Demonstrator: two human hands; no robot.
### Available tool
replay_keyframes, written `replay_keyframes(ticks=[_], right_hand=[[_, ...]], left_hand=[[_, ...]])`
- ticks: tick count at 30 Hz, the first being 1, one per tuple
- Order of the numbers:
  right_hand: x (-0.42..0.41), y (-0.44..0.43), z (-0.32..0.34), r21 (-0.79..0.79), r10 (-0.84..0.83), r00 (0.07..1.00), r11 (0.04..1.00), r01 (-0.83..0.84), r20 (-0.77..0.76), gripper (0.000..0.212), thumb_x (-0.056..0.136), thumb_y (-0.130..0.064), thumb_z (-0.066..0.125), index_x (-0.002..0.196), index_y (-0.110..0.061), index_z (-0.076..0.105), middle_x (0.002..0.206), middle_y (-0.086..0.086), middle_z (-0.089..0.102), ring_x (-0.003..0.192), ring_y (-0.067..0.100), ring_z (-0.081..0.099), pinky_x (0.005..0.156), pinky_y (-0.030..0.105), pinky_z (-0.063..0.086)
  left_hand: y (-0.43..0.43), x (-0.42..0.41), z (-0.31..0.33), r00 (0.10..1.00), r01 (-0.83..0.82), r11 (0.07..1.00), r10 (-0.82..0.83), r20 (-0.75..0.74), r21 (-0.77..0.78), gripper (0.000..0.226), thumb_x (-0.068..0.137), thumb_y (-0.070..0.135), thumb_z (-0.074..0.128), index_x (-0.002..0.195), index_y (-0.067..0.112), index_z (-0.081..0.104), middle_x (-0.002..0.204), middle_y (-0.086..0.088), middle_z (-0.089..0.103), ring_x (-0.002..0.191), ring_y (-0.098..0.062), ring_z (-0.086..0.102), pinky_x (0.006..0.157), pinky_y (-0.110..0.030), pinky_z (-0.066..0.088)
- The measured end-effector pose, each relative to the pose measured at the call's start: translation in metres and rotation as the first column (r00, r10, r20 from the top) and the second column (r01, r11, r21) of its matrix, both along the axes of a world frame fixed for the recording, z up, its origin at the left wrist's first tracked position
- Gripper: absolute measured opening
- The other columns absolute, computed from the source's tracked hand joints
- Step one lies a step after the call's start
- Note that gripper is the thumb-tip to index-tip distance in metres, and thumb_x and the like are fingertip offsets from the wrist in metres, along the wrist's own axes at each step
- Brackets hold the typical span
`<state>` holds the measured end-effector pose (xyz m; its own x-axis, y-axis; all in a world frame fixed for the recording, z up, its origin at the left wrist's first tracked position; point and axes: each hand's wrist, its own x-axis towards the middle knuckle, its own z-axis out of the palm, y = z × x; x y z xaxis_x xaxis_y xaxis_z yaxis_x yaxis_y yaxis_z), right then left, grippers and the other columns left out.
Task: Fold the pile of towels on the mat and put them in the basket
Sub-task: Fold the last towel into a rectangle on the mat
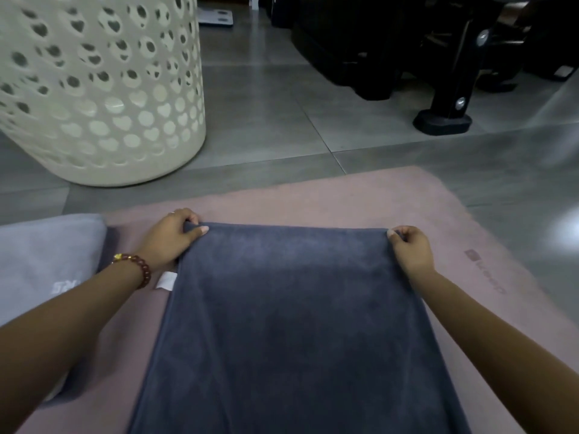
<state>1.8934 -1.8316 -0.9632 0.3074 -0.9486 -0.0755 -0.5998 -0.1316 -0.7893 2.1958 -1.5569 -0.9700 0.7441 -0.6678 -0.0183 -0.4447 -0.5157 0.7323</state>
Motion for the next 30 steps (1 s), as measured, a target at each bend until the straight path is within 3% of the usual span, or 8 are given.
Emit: replay_keyframes(ticks=[3,8,11,13,17,21,24,30], right_hand=[[0.002,-0.005,0.004,0.184,-0.137,0.977,0.977,0.106,0.164,0.037,0.092,-0.01,0.053,0.057,-0.018,0.041,0.06,0.0,0.037,0.058,0.013,0.031,0.055,0.025,0.032],[0.004,-0.009,-0.001,0.301,-0.291,0.92,0.931,0.208,0.263,0.028,0.09,-0.017,0.06,0.063,-0.018,0.054,0.065,-0.004,0.05,0.062,0.01,0.043,0.062,0.021,0.041],[0.006,-0.01,0.0,0.292,-0.31,0.926,0.926,0.241,0.218,0.018,0.088,-0.021,0.063,0.07,-0.016,0.061,0.073,-0.001,0.059,0.076,0.019,0.056,0.074,0.027,0.043],[0.009,-0.007,0.005,0.061,-0.199,0.98,0.978,0.199,-0.012,0.007,0.087,-0.02,0.062,0.085,-0.014,0.064,0.088,0.007,0.064,0.094,0.029,0.059,0.078,0.029,0.041],[0.022,0.035,0.011,-0.484,0.132,0.882,0.794,-0.368,-0.453,0.043,0.087,-0.033,0.043,0.126,-0.017,0.053,0.135,0.014,0.047,0.124,0.034,0.043,0.101,0.042,0.027],[0.022,0.098,-0.002,-0.113,0.595,0.416,0.479,-0.871,-0.688,0.074,0.081,-0.071,0.009,0.147,-0.04,0.017,0.158,-0.011,0.012,0.146,0.021,0.005,0.112,0.06,0.001],[-0.02,0.093,-0.011,-0.085,0.615,0.321,0.38,-0.921,-0.72,0.071,0.078,-0.075,-0.005,0.144,-0.05,-0.006,0.154,-0.025,-0.012,0.143,0.013,-0.017,0.11,0.059,-0.012],[-0.062,0.064,-0.008,-0.07,0.443,0.516,0.706,-0.705,-0.733,0.064,0.081,-0.074,0.001,0.142,-0.053,-0.005,0.153,-0.025,-0.012,0.146,0.016,-0.009,0.114,0.055,0.001]], left_hand=[[-0.002,-0.002,0.0,0.987,-0.12,0.975,0.097,-0.13,-0.186,0.026,0.083,0.007,0.068,0.068,0.018,0.049,0.073,-0.003,0.054,0.068,-0.013,0.046,0.056,-0.01,0.038],[-0.012,-0.007,-0.007,0.951,-0.291,0.923,0.251,-0.18,-0.252,0.025,0.079,0.009,0.072,0.064,0.02,0.055,0.067,0.001,0.057,0.064,-0.013,0.051,0.062,-0.022,0.044],[-0.018,-0.005,-0.009,0.953,-0.294,0.939,0.275,-0.126,-0.178,0.018,0.077,0.015,0.075,0.07,0.016,0.059,0.079,-0.009,0.064,0.078,-0.025,0.059,0.075,-0.031,0.047],[-0.019,-0.01,-0.003,0.962,-0.253,0.967,0.256,0.095,-0.042,0.014,0.079,0.02,0.073,0.083,0.012,0.062,0.094,-0.013,0.065,0.091,-0.031,0.059,0.083,-0.037,0.043],[-0.023,-0.041,0.009,0.803,-0.011,0.99,-0.076,0.591,0.142,0.03,0.085,0.029,0.055,0.113,0.019,0.06,0.127,-0.015,0.052,0.115,-0.033,0.051,0.097,-0.044,0.028],[-0.019,-0.079,-0.014,0.573,0.423,0.786,-0.617,0.539,0.451,0.063,0.095,0.057,0.016,0.136,0.022,0.048,0.146,-0.006,0.042,0.134,-0.026,0.04,0.106,-0.052,0.028],[0.006,-0.074,-0.026,0.551,0.424,0.723,-0.684,0.477,0.546,0.067,0.092,0.061,0.004,0.147,0.029,0.025,0.154,0.001,0.025,0.14,-0.025,0.024,0.107,-0.058,0.022],[0.027,-0.061,-0.02,0.717,0.294,0.837,-0.513,0.473,0.462,0.077,0.087,0.068,0.001,0.146,0.028,0.028,0.154,-0.001,0.026,0.142,-0.031,0.021,0.114,-0.042,0.014]])
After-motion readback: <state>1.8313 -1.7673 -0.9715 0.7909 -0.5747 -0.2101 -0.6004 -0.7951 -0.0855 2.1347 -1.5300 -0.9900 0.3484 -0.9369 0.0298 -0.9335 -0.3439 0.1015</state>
